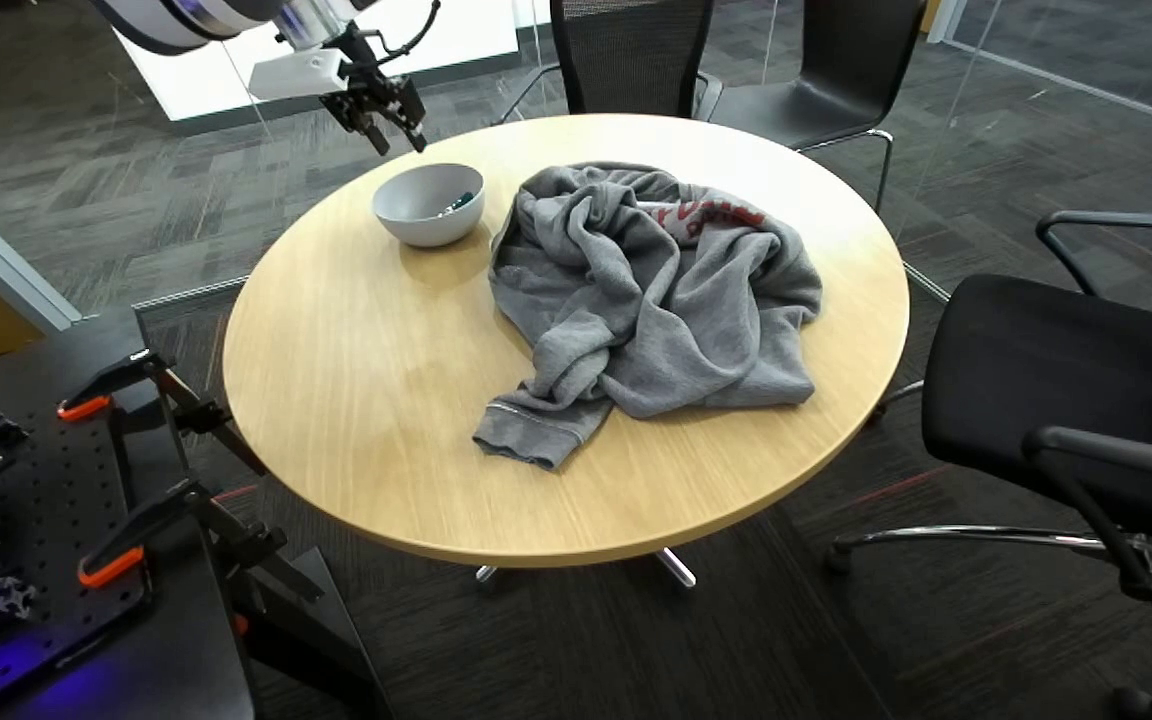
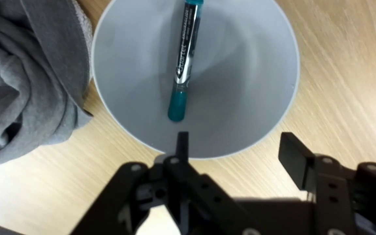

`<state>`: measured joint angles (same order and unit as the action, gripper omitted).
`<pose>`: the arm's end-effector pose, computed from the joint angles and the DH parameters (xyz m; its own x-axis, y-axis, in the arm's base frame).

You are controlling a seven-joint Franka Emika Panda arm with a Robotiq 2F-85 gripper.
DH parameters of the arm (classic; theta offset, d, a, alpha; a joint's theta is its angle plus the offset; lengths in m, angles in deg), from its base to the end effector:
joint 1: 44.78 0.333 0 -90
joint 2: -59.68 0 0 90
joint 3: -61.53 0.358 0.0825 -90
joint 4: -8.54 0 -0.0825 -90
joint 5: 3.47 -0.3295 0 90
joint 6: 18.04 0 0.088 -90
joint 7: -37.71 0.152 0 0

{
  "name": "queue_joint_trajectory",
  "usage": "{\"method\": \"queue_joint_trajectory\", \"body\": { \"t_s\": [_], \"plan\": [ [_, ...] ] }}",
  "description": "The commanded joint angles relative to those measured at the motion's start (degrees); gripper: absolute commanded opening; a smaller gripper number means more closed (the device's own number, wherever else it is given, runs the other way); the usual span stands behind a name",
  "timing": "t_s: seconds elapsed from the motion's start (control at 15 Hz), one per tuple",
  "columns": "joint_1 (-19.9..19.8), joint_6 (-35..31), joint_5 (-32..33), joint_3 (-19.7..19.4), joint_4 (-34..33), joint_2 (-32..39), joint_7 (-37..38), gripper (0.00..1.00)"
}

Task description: Put the marker in the bowl

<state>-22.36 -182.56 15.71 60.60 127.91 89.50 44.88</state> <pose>0.5641 0.2383 0.2372 0.8069 0.5330 0.2546 0.5130 -0.8460 0.1453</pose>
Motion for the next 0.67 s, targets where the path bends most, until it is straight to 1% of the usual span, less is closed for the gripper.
{"method": "queue_joint_trajectory", "body": {
  "t_s": [0.0,0.07,0.27,0.4,0.6],
  "plan": [
    [4.4,-3.4,2.7,-3.2,9.4,-9.0,5.2,0.99],
    [5.4,-4.4,3.4,-3.5,11.9,-11.3,6.4,1.00],
    [10.2,-6.3,7.7,-6.5,17.8,-16.6,12.2,1.00],
    [13.3,-7.1,12.4,-9.2,20.6,-19.2,16.9,1.00],
    [16.2,-8.1,19.7,-11.7,22.7,-21.5,23.2,1.00]
  ]
}}
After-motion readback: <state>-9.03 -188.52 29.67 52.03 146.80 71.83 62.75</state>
